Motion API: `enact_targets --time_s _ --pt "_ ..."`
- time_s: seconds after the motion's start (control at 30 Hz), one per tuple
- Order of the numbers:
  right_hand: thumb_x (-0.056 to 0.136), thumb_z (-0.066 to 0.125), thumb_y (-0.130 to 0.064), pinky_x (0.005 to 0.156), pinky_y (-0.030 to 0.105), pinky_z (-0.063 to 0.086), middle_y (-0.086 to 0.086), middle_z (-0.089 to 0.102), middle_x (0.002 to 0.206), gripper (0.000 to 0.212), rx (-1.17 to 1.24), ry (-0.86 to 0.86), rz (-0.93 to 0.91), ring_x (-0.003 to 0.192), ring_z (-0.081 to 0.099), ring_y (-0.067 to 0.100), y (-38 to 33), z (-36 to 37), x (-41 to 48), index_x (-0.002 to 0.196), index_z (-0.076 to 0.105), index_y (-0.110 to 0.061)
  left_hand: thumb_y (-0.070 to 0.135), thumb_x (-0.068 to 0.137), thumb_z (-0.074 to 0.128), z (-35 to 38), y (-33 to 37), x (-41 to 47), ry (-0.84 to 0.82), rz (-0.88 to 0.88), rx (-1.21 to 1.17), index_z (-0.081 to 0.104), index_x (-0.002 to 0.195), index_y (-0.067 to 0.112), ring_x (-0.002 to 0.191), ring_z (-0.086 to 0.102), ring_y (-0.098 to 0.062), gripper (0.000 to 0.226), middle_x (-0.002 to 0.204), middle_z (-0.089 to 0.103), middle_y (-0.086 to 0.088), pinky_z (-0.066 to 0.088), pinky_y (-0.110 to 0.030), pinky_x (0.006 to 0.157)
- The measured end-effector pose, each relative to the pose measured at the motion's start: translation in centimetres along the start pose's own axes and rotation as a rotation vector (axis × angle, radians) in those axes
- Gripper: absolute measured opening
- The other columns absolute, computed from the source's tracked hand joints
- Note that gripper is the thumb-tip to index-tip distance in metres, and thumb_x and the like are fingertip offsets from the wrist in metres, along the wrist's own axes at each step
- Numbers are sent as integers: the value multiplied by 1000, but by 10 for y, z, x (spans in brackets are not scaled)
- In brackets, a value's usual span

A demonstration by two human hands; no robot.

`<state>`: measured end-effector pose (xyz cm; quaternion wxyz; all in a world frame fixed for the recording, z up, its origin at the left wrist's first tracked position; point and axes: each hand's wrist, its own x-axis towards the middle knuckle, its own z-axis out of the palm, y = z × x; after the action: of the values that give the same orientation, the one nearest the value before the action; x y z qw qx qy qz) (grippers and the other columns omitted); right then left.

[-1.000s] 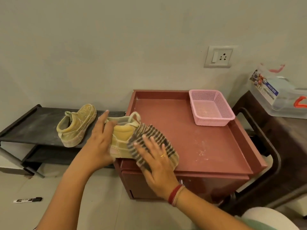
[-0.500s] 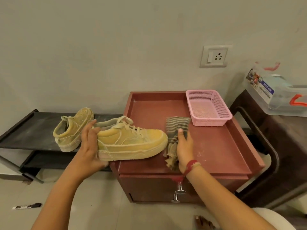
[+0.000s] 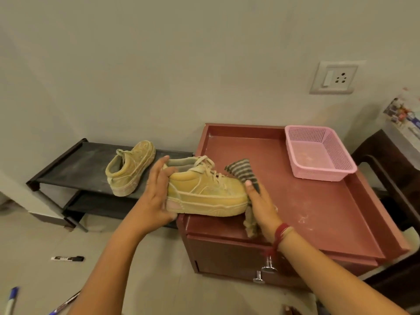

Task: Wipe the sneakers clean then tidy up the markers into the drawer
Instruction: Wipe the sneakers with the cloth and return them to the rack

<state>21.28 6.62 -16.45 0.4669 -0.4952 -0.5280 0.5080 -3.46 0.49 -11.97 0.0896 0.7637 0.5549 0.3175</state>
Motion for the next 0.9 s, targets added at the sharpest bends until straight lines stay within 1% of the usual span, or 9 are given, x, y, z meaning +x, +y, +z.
enact_targets --time_s 0.1,0.2,0.33,0.4,0.43,0.5,0.63,0.77,0.9 --pt "95 44 -44 89 43 51 15 65 117 46 408 75 285 104 63 29 -15 -17 14 120 59 -9 17 60 83 0 -4 1 15 -50 -78 17 123 48 141 -3 3 96 152 -1 8 14 -11 105" --pt "92 47 -46 76 41 56 13 66 111 48 628 219 195 92 67 28 -31 -38 18 123 56 -10 20 55 76 -3 -6 2 -7 -108 -143 12 125 51 143 -1 -6 99 151 -3 15 17 -24 110" --pt "93 40 -49 59 20 54 -7 64 82 30 42 54 -223 65 64 2 -44 -19 -28 120 50 -42 24 50 71 -6 -6 5 -23 -143 -171 14 124 55 142 2 -4 98 150 2 17 17 -26 109" --pt "91 30 -57 105 25 36 -12 49 135 41 -509 -123 -458 129 41 0 -27 -6 -44 133 28 -59 33 48 69 -8 -6 6 -32 -147 -180 13 123 59 141 5 -4 98 148 3 20 18 -27 109" --pt "91 27 -55 115 34 17 -14 27 151 46 -738 -134 -557 144 12 7 -16 -4 -45 137 19 -59 36 47 68 -9 -7 6 -36 -147 -183 13 124 57 141 5 -5 97 148 3 21 18 -28 109" --pt "92 25 -51 116 44 7 -15 11 156 48 -864 -102 -591 145 -7 14 -5 -7 -33 139 19 -55 36 47 67 -9 -9 6 -38 -155 -203 15 127 53 141 6 -6 97 149 4 19 19 -31 110" --pt "91 32 -58 113 36 16 -12 23 151 35 -482 -58 -408 143 11 13 -15 -3 -11 126 32 -61 34 46 67 -7 -11 4 -15 -192 -259 17 133 43 142 7 -5 100 151 4 16 21 -34 111" --pt "97 43 -36 97 34 46 2 59 116 20 17 -25 -91 110 55 15 -24 -7 3 111 56 -28 34 47 68 -6 -9 4 -12 -180 -247 17 129 49 141 6 -1 98 151 3 17 21 -30 109" --pt "98 44 -36 94 44 50 9 67 113 35 318 101 226 103 64 24 -26 -25 20 119 58 -14 35 46 69 -7 -6 2 -7 -194 -210 17 130 50 141 7 -4 100 151 4 14 21 -30 108"
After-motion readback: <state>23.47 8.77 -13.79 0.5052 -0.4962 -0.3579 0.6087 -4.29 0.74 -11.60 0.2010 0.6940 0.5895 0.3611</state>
